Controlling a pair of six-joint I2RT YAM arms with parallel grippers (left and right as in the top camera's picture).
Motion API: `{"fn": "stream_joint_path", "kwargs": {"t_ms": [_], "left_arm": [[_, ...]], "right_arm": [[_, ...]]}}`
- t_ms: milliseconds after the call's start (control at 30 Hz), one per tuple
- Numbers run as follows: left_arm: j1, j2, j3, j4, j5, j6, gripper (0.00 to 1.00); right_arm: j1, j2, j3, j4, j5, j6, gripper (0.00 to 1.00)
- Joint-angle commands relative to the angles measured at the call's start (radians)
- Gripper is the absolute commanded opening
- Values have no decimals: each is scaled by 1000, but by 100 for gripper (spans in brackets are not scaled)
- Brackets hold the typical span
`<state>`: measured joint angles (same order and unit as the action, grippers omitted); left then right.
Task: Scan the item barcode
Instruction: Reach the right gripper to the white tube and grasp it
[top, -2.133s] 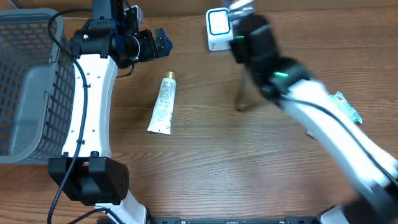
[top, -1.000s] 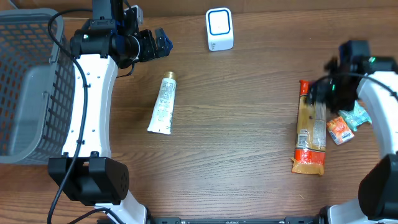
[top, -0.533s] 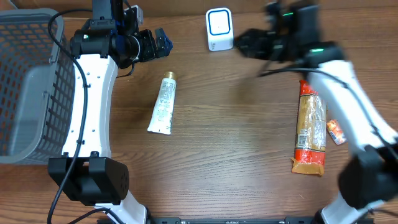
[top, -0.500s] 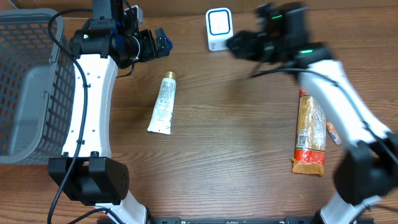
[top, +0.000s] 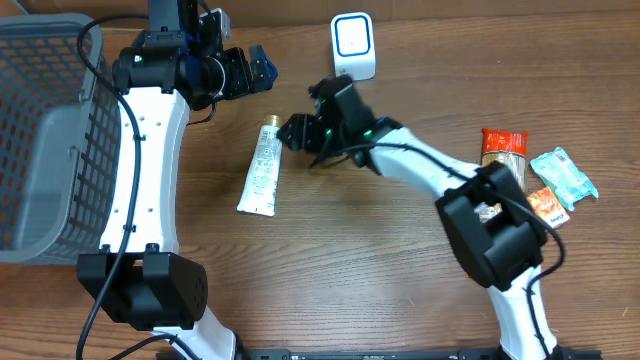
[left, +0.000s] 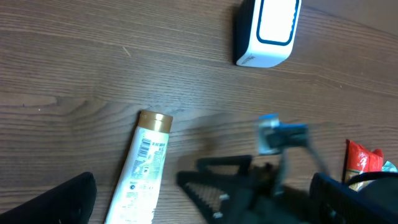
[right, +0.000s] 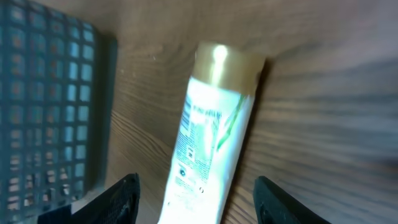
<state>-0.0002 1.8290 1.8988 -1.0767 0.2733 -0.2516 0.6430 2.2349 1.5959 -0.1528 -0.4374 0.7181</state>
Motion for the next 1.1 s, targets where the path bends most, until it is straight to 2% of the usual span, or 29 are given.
{"fn": "stream_joint_path", "kwargs": {"t_ms": [0,300,533,633,800,967,1067], "left_arm": [[-2,1,2,3,0,20,100],[-2,1,2,3,0,20,100],[-2,1,2,3,0,20,100],[-2,1,2,3,0,20,100],[-2,1,2,3,0,20,100],[-2,1,2,3,0,20,100],[-2,1,2,3,0,20,100]], "right_arm": [[32,51,-5,17,34,19,61],[71,119,-6,63,45,7,50],[107,164,-6,89,48,12,48],[123,164,-6,82,66,12,34],[132,164,-6,9,79,19,4],[56,139,-5,6,-131,18,4],[-8,87,-5,-61,-208,-5,4]]}}
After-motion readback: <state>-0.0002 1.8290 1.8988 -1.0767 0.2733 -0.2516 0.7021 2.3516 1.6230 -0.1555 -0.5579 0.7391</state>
